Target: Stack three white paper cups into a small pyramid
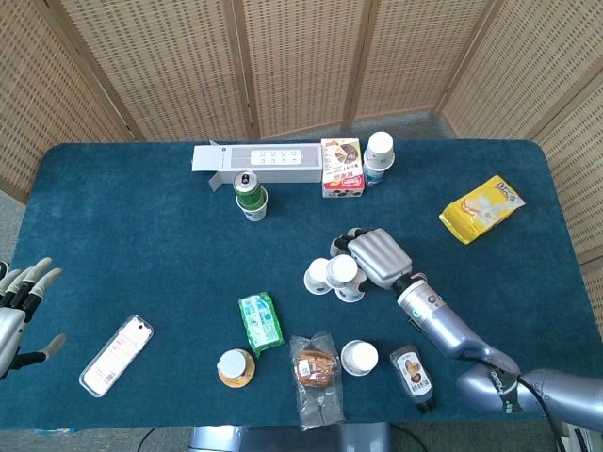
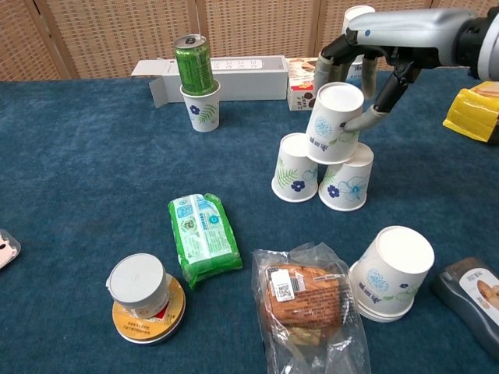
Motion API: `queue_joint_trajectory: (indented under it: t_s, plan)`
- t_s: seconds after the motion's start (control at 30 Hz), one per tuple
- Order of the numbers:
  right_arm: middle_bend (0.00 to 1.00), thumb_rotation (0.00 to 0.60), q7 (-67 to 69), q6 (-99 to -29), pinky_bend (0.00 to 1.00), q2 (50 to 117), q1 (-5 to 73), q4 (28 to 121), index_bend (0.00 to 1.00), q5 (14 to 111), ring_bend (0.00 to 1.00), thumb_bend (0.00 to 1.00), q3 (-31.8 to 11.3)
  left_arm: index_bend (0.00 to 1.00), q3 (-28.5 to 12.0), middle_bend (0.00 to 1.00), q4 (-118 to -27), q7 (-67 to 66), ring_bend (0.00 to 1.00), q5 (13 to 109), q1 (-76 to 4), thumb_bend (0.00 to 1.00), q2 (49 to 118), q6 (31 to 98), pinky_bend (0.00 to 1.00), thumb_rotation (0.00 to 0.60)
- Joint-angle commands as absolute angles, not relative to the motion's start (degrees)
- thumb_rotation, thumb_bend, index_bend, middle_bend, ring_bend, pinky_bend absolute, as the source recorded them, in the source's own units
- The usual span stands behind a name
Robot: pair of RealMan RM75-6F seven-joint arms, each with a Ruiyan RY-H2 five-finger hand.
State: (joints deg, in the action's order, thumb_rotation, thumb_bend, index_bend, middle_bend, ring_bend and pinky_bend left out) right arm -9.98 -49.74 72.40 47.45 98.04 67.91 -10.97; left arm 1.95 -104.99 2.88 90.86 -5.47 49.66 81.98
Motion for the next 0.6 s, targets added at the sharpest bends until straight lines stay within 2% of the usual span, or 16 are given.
queue_joint_trajectory:
  t_s: [0.03, 0.2, 0.6]
  plan:
    - [0.42, 0.6, -9.94, -49.81, 0.47, 72.27, 47.39, 98.23, 0.28, 67.96, 0.28, 0.23, -10.93, 0.03, 1.95, 0.0, -104.99, 2.88, 0.0, 90.83, -5.51, 0.32, 49.67, 81.89, 0.0, 0.6]
    - [0.4, 0.6, -9.6, -50.16, 0.47, 72.01, 47.25, 98.6, 0.21, 68.15, 0.26, 0.24, -11.05, 0.03, 2.06, 0.0, -105.05, 2.8, 0.0, 91.05, -5.54, 0.32, 49.69, 81.79, 0.0, 0.6]
    - [0.23, 0.6, -7.43, -50.99, 0.48, 70.71, 46.36, 99.76, 0.18, 69.56, 0.19, 0.26, -11.09, 0.02, 2.17, 0.0, -105.11, 2.67, 0.0, 91.14, -5.5, 0.32, 49.74, 81.74, 0.0, 0.6]
